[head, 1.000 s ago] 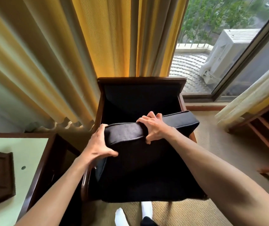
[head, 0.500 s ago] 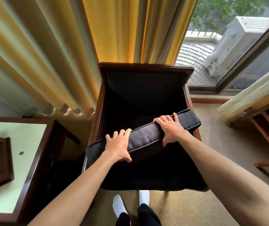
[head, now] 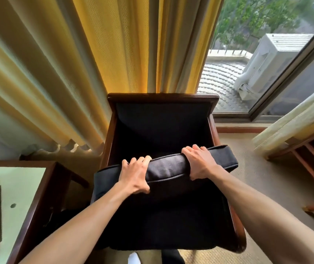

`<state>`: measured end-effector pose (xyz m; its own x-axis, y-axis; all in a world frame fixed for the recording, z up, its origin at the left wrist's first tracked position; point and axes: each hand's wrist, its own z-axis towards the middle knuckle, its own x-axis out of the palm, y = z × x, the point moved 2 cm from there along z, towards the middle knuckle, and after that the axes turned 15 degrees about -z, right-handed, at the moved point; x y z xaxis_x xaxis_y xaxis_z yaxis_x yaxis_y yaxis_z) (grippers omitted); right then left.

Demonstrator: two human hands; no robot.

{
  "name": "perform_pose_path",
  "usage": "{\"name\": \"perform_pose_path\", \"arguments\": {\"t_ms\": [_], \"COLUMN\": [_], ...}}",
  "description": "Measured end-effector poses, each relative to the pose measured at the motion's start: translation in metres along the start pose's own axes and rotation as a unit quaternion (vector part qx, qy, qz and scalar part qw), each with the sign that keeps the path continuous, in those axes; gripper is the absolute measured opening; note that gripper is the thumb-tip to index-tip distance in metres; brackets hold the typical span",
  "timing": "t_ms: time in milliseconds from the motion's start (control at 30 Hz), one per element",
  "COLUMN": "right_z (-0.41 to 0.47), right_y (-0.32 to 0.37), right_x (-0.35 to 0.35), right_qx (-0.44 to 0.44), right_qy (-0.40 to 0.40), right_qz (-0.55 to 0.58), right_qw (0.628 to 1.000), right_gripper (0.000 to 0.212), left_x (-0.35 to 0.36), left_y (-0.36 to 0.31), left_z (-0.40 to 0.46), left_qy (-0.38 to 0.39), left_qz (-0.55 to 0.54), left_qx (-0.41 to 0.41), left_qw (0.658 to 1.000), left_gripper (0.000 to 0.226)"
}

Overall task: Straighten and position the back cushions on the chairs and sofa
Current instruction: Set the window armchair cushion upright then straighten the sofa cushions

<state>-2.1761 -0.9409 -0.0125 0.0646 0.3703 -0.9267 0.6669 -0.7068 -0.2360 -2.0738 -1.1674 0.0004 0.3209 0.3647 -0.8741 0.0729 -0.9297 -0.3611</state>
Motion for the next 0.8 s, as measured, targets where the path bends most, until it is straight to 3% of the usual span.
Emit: {"name": "perform_pose_path", "arguments": {"t_ms": [167,300,533,800], "right_z": [0.021,0.05,0.096,0.118], "right_y": [-0.04,-0.048,-0.051,-0.038], "right_x": [-0.007,-0.01,-0.002,0.037], "right_qx": [0.074,0.104,0.112,0.121], "right_qy": [-0.026,-0.055,-0.062,-0.042], "right_qz": [0.022,0.03,0.03,0.033], "right_qw": [0.997,0.993,0.991,0.991], "right_gripper": [0.066,0.064,0.067,0.076], "left_x": [-0.045,-0.059,-0.048,-0.008], "left_y": [-0.014,-0.003,0.027,0.05], "left_z": [0.071,0.11,0.152,0.171], "left_qy": [-0.002,-0.018,-0.05,-0.021], "left_qz": [0.062,0.106,0.128,0.107], "left_qx": [0.058,0.063,0.056,0.044], "left_qw": [0.996,0.992,0.989,0.993], "left_gripper": [0.104,0.095,0.102,0.108]}}
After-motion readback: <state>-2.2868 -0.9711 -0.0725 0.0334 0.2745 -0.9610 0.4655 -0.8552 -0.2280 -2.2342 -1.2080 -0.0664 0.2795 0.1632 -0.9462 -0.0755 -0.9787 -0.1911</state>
